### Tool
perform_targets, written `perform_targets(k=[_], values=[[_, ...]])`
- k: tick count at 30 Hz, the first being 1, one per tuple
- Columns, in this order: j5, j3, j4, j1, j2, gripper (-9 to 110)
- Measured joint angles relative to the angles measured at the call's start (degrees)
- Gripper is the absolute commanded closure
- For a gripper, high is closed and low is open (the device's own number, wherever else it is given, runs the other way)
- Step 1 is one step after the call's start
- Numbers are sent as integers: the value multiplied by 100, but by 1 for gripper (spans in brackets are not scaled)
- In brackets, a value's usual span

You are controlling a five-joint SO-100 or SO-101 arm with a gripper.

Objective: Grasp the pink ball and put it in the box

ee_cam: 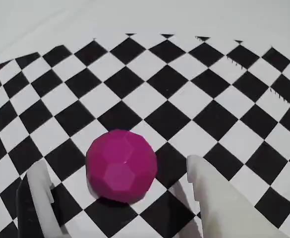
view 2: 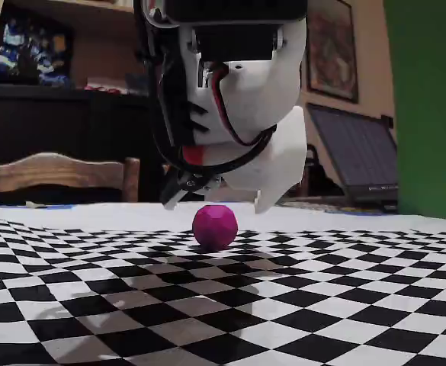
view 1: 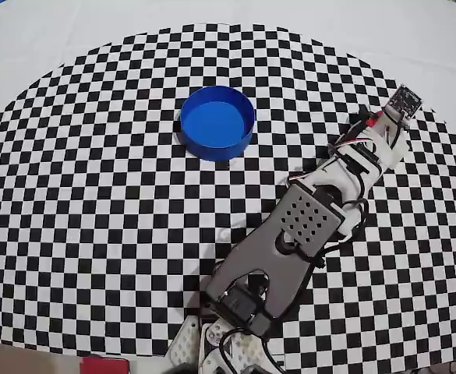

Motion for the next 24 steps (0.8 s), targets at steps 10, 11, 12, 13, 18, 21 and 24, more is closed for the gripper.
perform_targets(k=[10, 11, 12, 13, 18, 21, 24], values=[[0, -281, 18, -9, -202, 69], [0, -299, 18, -9, -220, 69], [0, -316, 18, -9, -246, 69], [0, -334, 18, -9, -255, 69], [0, -422, 44, -18, -360, 69], [0, -527, 79, -18, -422, 69], [0, -606, 97, -18, -466, 69]])
